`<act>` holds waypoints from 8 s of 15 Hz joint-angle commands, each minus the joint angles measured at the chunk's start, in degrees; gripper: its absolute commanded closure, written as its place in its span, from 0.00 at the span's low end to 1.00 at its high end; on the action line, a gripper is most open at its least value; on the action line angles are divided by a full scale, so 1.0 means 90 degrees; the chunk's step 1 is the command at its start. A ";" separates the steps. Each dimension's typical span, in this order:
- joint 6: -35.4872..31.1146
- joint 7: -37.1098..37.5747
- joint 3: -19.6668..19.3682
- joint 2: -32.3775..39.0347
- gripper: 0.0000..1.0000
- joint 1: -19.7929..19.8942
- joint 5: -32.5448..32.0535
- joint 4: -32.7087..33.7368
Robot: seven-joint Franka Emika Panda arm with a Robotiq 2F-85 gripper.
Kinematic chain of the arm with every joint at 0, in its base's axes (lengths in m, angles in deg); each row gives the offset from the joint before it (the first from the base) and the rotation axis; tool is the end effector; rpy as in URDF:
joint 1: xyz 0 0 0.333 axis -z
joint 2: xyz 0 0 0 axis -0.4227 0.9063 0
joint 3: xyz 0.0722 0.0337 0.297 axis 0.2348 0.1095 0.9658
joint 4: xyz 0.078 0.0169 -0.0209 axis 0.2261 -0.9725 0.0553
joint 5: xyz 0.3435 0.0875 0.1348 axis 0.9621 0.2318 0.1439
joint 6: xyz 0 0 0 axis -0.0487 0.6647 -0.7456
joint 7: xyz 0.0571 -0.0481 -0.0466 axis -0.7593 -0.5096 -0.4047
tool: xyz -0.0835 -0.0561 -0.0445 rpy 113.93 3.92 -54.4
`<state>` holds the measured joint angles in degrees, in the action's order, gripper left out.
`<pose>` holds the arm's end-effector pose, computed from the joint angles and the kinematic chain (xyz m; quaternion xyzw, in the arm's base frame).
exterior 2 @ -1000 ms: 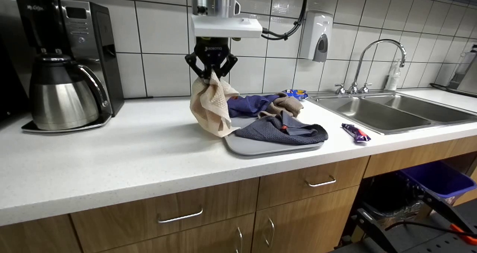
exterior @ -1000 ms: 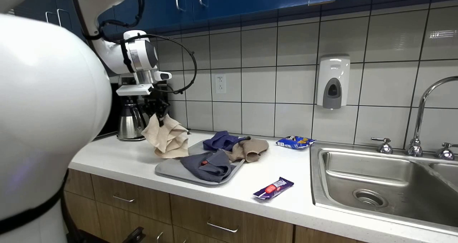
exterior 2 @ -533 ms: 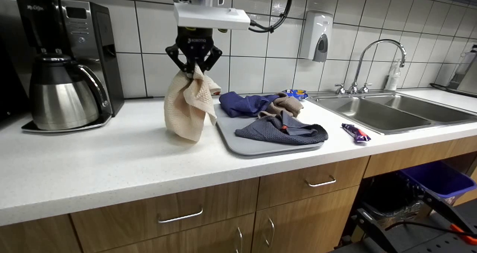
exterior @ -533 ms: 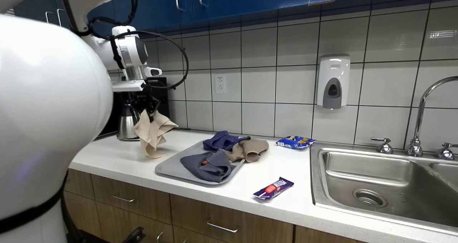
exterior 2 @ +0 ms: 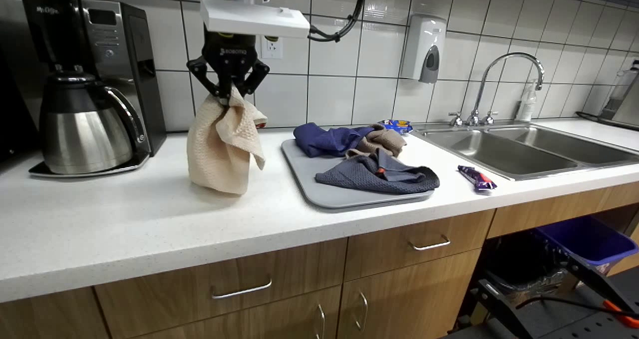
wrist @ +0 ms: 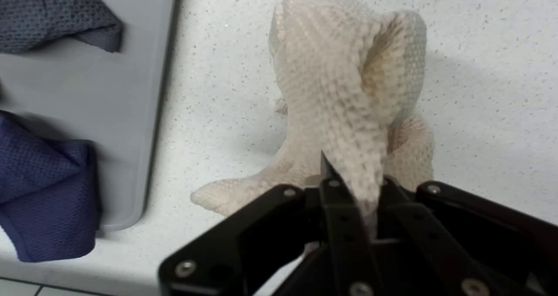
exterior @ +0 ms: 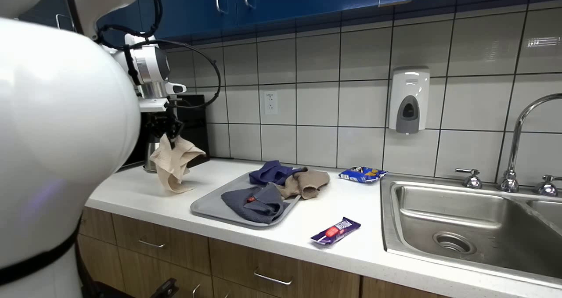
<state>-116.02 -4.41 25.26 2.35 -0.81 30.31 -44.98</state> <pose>0.4860 0.3806 0.3452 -0.9741 -0.1895 -0.1230 0.0051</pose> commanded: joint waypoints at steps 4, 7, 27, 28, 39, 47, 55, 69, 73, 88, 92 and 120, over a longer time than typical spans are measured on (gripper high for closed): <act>0.0111 -0.0695 0.0144 0.0693 0.99 -0.0171 0.0154 0.0754; 0.0122 -0.0925 0.0153 0.0977 0.99 -0.0282 0.0160 0.0980; 0.0372 -0.1524 0.0038 0.2080 0.31 -0.0569 0.0420 0.1891; 0.0361 -0.1509 0.0030 0.2052 0.23 -0.0571 0.0413 0.1882; 0.0249 -0.1293 -0.0328 0.1657 0.00 -0.0467 0.0307 0.1632; 0.0175 -0.1079 -0.0770 0.1387 0.00 -0.0353 0.0201 0.1320; 0.0167 -0.0823 -0.1000 0.1151 0.00 -0.0212 0.0148 0.1044; -0.0061 -0.0885 -0.1315 0.0994 0.00 0.0461 0.0184 0.0684; -0.0225 -0.0961 -0.1370 0.0965 0.00 0.0726 0.0204 0.0582; -0.0932 -0.1573 -0.1327 0.1088 0.00 0.1478 0.0512 0.0492; -0.1082 -0.1693 -0.1291 0.1176 0.00 0.1618 0.0795 0.0538; -0.1278 -0.1613 -0.1723 0.2811 0.00 0.1598 0.0890 0.1981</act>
<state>-128.50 -18.34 10.02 25.46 13.61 37.72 -30.51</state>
